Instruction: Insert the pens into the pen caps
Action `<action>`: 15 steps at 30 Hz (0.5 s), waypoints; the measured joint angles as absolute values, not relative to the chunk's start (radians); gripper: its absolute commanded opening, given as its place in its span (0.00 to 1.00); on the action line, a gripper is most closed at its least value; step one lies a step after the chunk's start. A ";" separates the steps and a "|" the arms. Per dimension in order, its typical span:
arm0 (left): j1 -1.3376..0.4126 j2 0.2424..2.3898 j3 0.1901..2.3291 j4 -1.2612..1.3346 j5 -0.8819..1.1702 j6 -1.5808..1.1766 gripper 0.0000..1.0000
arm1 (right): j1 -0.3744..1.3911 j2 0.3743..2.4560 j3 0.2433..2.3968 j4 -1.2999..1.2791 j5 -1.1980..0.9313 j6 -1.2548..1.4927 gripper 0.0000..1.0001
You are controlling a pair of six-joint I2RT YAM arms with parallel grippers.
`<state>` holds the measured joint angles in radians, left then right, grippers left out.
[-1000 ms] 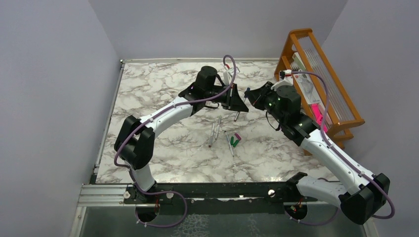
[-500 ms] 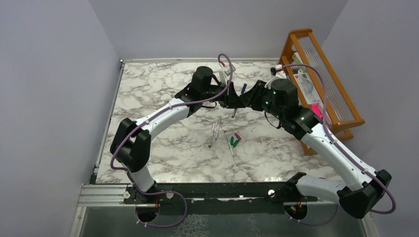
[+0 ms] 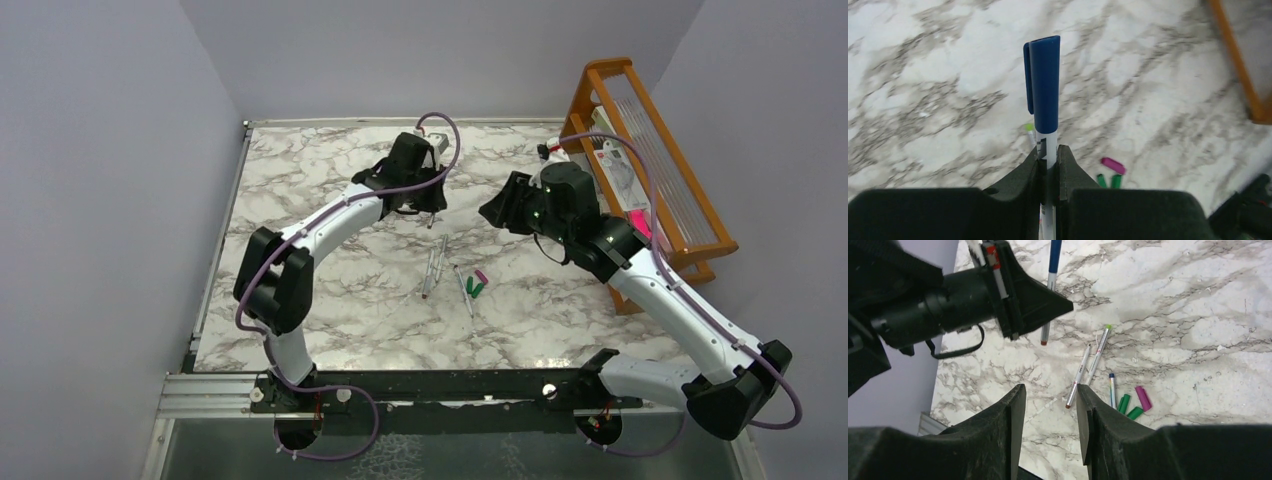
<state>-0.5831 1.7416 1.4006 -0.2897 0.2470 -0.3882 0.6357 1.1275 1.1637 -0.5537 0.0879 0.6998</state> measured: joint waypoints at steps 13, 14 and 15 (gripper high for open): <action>-0.449 1.888 1.467 -0.574 -0.038 -0.289 0.06 | 0.636 1.172 1.084 -0.552 0.037 0.692 0.27; -0.440 1.890 1.467 -0.577 -0.049 -0.288 0.07 | 0.636 1.176 1.079 -0.550 0.030 0.692 0.27; -0.433 1.895 1.467 -0.579 -0.058 -0.288 0.09 | 0.636 1.179 1.076 -0.548 0.026 0.693 0.27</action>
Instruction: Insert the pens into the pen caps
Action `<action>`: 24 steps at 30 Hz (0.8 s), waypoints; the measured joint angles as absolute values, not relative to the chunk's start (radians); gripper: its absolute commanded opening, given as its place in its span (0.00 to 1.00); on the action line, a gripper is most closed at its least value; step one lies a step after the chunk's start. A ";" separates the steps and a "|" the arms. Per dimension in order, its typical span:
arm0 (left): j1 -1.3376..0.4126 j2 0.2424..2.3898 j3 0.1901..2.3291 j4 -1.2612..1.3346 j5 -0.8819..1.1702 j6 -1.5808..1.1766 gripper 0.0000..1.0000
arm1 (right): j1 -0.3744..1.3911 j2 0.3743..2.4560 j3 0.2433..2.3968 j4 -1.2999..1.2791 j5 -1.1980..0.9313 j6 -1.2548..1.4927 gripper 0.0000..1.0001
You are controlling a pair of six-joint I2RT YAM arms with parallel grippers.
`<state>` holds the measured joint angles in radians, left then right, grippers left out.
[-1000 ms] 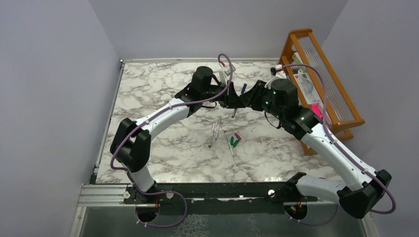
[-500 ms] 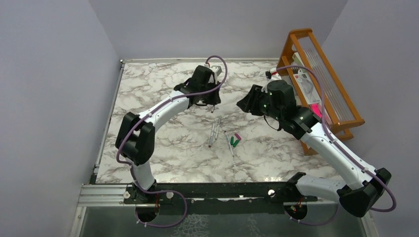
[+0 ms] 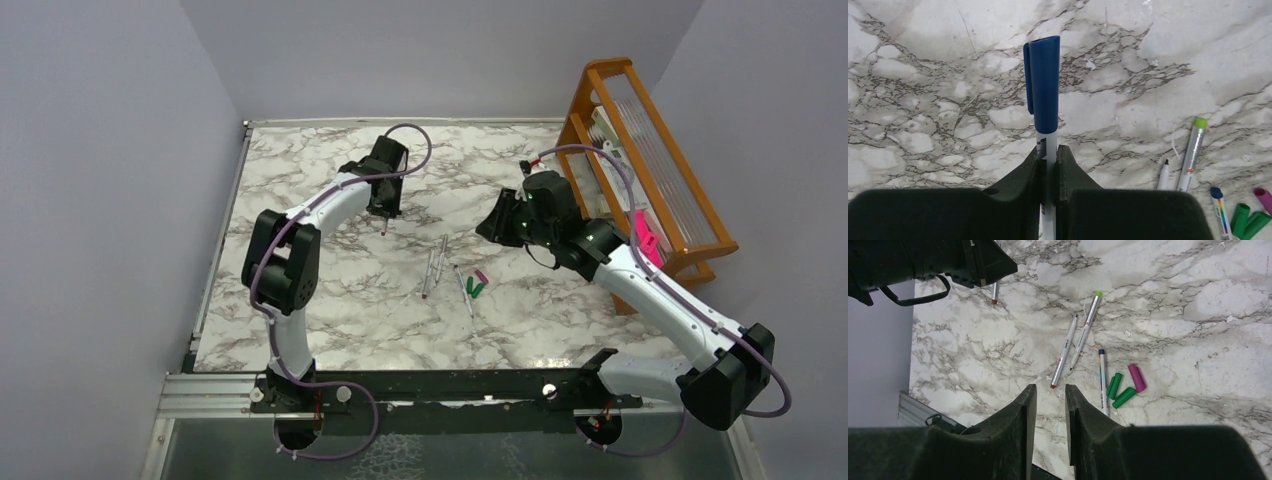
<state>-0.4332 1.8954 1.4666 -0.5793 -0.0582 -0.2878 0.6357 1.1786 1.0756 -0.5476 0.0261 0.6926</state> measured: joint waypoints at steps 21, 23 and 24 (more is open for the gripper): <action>-0.401 2.039 1.487 -0.622 -0.120 -0.331 0.23 | 0.636 1.188 1.014 -0.531 0.003 0.706 0.27; -0.397 2.046 1.496 -0.622 -0.123 -0.331 0.23 | 0.636 1.187 1.014 -0.531 0.003 0.707 0.27; -0.394 2.051 1.502 -0.623 -0.123 -0.331 0.23 | 0.636 1.186 1.014 -0.531 0.003 0.709 0.27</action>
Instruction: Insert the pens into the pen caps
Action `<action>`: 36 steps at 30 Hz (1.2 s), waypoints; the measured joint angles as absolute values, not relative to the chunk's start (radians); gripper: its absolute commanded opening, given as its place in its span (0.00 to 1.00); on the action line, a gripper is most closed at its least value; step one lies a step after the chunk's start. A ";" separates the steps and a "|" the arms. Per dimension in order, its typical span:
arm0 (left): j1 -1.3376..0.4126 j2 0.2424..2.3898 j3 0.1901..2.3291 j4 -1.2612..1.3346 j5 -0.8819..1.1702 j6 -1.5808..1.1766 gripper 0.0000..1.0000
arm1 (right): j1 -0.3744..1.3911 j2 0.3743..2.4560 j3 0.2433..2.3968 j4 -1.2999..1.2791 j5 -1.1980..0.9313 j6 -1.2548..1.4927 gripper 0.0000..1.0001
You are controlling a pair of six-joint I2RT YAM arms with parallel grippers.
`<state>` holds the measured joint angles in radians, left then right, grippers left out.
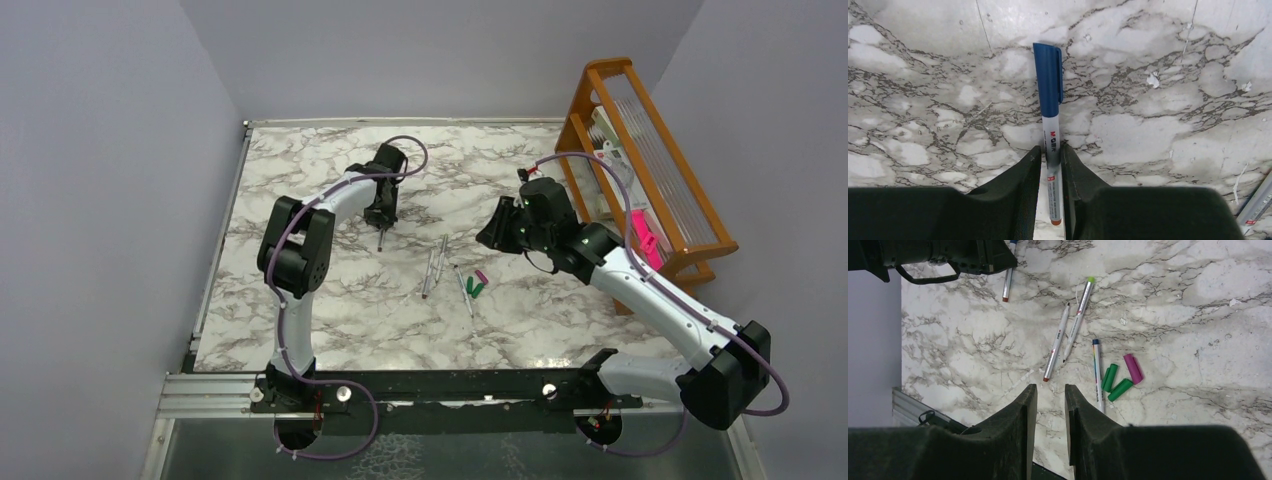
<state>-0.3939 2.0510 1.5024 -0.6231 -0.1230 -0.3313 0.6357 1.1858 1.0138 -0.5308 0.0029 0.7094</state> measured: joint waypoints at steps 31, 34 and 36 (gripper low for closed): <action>-0.472 1.863 1.526 -0.611 -0.009 -0.364 0.22 | 0.636 1.469 1.050 -0.638 0.005 0.647 0.27; -0.501 1.863 1.488 -0.605 0.011 -0.373 0.08 | 0.636 1.508 1.053 -0.639 -0.009 0.630 0.11; -0.509 1.863 1.461 -0.606 0.031 -0.379 0.00 | 0.637 1.528 1.060 -0.640 -0.015 0.620 0.03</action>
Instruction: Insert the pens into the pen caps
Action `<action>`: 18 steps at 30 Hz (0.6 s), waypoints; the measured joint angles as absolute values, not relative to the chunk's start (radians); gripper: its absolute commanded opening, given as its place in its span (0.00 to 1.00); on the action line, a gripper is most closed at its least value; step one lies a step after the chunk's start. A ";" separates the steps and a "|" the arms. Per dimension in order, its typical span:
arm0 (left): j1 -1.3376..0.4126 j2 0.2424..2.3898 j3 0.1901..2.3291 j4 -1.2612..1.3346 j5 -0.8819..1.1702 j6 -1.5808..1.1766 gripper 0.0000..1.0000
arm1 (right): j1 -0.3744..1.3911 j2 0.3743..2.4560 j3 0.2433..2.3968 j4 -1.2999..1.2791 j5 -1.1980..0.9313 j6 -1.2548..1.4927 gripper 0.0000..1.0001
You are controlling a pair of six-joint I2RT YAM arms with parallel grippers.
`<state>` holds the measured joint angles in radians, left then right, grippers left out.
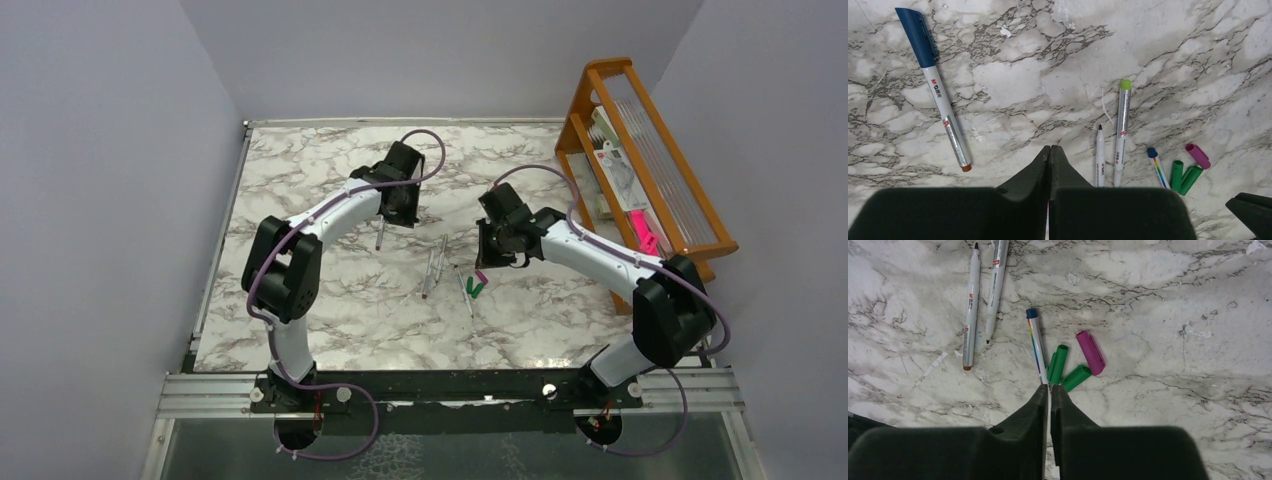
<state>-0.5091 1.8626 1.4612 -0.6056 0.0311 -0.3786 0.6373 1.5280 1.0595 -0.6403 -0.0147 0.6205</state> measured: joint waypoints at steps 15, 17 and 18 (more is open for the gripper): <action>-0.501 1.862 1.401 -0.568 0.080 -0.413 0.29 | 0.660 1.766 1.309 -0.654 -0.032 0.605 0.43; -0.501 1.861 1.385 -0.569 0.079 -0.415 0.27 | 0.665 1.794 1.335 -0.660 -0.032 0.604 0.41; -0.501 1.859 1.379 -0.569 0.078 -0.416 0.26 | 0.669 1.807 1.348 -0.663 -0.033 0.605 0.41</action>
<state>-0.5007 1.8587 1.3788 -0.5690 0.0784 -0.4164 0.6693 1.8069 1.3479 -0.6632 -0.0326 0.6048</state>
